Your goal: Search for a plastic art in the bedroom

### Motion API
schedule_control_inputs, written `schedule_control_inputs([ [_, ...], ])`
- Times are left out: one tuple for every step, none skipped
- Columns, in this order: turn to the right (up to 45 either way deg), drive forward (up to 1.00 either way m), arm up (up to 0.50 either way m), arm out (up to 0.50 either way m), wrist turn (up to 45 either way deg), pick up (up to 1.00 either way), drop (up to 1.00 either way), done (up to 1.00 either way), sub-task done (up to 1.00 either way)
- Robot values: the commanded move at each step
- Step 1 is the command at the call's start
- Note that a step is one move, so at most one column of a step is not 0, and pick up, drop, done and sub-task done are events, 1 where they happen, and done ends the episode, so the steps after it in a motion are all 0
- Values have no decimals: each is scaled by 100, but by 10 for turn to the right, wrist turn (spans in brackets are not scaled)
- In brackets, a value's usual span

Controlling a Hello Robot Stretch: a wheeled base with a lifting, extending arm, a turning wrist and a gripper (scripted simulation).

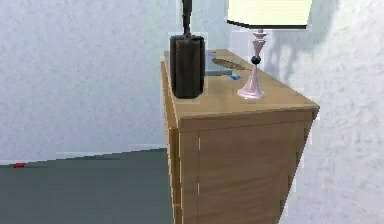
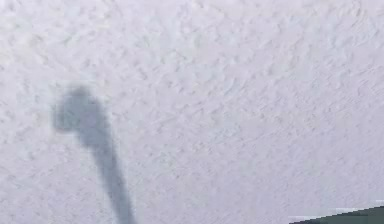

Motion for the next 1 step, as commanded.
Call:
schedule_control_inputs([
  [0,0,0,0,0,0,0,100,0],
])
